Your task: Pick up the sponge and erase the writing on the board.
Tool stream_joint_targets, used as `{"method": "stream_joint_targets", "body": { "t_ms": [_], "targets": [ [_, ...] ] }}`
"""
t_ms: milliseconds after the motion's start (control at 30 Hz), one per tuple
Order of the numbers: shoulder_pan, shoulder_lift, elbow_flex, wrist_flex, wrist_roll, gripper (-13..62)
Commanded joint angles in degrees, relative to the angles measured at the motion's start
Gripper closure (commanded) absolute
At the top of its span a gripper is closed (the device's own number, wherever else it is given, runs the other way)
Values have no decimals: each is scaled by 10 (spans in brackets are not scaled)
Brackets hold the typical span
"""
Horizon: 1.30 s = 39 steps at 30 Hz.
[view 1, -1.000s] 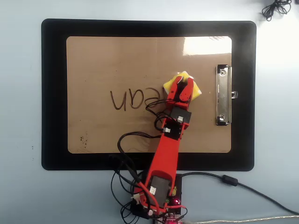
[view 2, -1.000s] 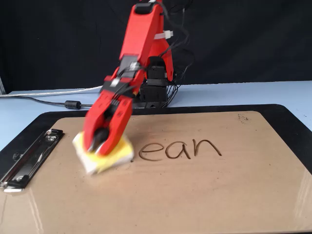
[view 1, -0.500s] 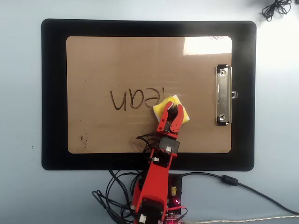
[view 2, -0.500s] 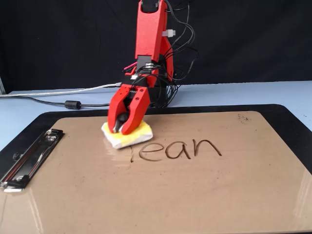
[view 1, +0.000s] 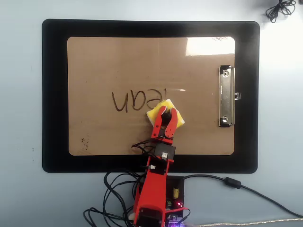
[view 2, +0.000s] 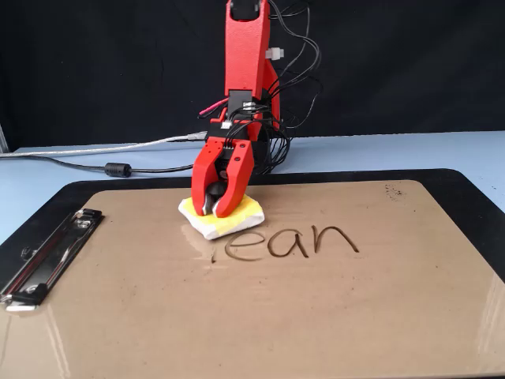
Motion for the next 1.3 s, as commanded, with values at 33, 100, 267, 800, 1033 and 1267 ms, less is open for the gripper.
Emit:
{"method": "stream_joint_targets", "body": {
  "t_ms": [33,100,267,800,1033,1267],
  "targets": [
    [-13,-56,-76,-2,-12,573],
    [-17,-161,-181,-4,-13,573],
    [-19,-319,-359,-1,-12,573],
    [-54,-171,-237,89,-14,573],
    [-53,-147,-216,104,-11,573],
    [-59,76,-22,160,-13,573]
  ]
}}
